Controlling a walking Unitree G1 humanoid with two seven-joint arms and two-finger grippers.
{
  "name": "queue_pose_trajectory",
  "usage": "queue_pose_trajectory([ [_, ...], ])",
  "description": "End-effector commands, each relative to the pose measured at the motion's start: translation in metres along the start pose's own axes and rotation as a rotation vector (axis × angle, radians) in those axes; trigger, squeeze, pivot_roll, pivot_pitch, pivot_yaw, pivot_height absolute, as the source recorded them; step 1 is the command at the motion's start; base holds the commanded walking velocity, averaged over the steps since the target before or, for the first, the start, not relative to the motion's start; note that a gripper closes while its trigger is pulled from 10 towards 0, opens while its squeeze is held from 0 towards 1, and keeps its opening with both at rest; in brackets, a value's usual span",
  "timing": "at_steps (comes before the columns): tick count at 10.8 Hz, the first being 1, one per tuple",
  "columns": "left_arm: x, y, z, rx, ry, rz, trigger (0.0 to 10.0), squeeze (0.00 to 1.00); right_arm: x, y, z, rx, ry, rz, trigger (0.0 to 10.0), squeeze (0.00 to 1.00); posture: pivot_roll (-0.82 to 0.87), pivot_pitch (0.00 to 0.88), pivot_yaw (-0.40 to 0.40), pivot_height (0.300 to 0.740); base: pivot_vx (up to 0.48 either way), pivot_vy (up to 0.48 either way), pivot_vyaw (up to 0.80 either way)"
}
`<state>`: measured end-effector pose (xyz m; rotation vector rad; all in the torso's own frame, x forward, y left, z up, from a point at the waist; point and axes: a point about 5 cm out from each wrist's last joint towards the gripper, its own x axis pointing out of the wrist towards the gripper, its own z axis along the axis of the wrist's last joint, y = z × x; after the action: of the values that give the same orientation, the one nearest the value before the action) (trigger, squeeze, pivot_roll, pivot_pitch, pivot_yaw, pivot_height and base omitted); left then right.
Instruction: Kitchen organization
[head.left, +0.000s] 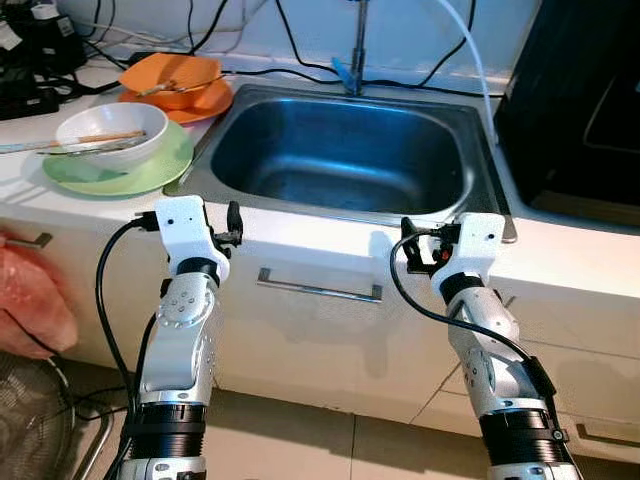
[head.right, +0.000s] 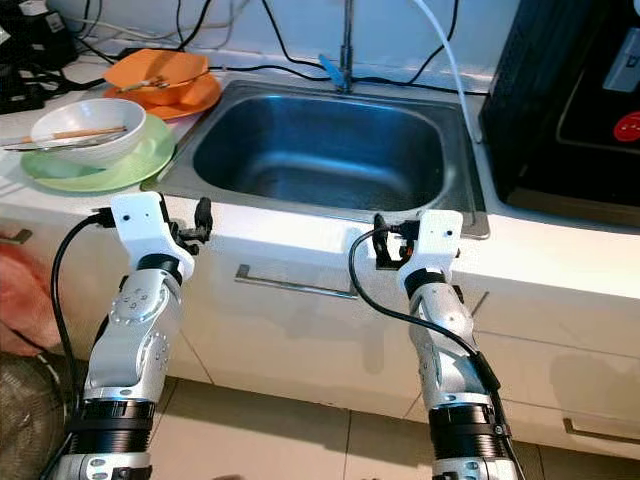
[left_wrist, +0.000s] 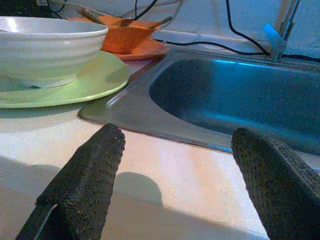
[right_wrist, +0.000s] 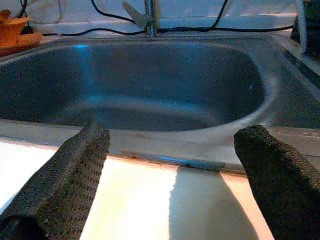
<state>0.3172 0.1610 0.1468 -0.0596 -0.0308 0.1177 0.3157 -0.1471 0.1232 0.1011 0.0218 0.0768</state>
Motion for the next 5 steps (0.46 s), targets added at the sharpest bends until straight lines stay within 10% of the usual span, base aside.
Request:
queue_pose_trajectory([
  [1, 0.0044, -0.0008, 0.0046, 0.005, -0.015, -0.008, 10.0, 0.0, 0.0006, -0.0019, 0.0064, -0.006, -0.021, 0.003, 10.0, 0.0, 0.16, 0.0, -0.003, 0.74, 0.0, 0.0, 0.0],
  [5, 0.0026, 0.0007, -0.0004, -0.003, 0.006, -0.004, 10.0, 0.0, -0.0008, -0.0037, 0.0037, -0.024, -0.007, 0.005, 10.0, 0.0, 0.16, 0.0, -0.003, 0.74, 0.0, 0.0, 0.0],
])
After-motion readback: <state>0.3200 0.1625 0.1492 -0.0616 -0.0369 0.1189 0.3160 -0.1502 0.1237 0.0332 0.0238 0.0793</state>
